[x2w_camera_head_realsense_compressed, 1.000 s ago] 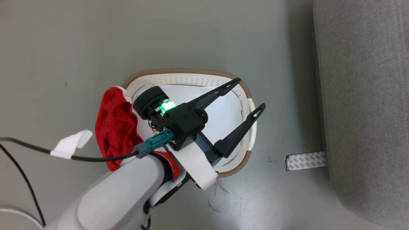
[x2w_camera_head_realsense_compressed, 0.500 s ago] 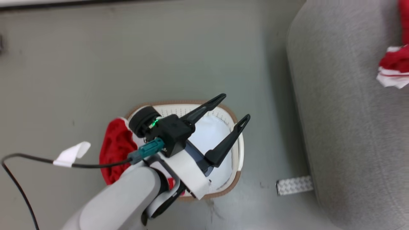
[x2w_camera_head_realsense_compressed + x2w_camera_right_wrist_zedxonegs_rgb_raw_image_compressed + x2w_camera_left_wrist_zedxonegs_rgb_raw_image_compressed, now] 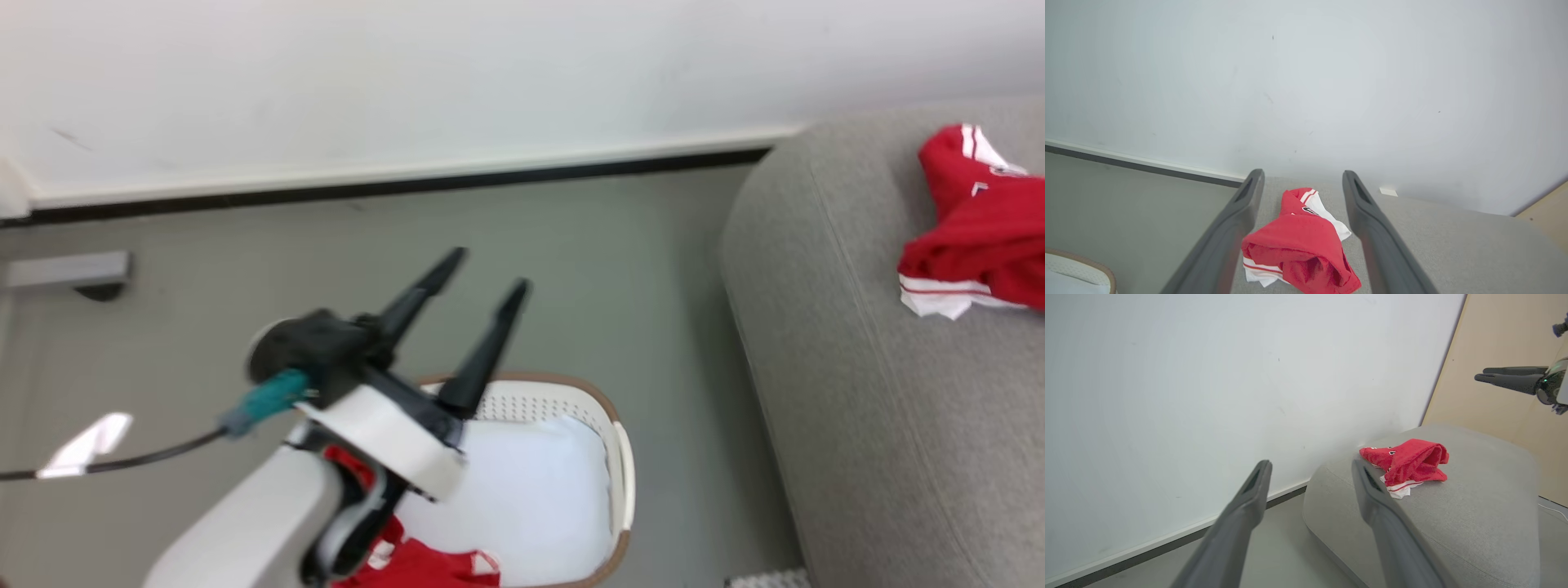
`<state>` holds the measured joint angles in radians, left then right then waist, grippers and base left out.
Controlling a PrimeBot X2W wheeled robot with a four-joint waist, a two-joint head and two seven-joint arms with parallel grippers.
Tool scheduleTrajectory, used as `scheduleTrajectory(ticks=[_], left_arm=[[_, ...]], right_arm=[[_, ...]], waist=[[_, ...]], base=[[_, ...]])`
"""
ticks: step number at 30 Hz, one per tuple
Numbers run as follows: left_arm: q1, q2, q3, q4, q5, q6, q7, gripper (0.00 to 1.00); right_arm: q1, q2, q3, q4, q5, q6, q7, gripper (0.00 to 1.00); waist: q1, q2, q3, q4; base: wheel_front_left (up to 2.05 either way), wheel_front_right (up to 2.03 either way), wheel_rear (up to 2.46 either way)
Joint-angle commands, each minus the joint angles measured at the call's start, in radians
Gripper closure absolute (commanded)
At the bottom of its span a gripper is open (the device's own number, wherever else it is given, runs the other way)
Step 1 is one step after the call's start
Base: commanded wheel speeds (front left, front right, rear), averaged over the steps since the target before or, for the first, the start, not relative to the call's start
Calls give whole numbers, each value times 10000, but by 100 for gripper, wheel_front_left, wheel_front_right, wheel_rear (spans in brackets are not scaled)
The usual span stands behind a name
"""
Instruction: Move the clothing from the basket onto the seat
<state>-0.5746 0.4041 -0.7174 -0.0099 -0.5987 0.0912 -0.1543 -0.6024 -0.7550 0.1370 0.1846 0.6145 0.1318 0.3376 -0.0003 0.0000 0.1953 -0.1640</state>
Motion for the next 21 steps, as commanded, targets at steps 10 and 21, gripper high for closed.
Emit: scheduleTrajectory(ticks=[10,21], left_arm=[[1859,1091,1966,-13,-739,1398,-925,0],[3902,164,3984,-158,70,1321,-1105,0]], right_arm=[[2884,3101,-1803,-2345,-1462,-16,-2118,0],[5674,5790,-1985,-2604,-2758,-18,-5052,0]], waist=[[3,0,-933,1207],[3,0,-984,1620]], base=[[0,0,0],[0,0,0]])
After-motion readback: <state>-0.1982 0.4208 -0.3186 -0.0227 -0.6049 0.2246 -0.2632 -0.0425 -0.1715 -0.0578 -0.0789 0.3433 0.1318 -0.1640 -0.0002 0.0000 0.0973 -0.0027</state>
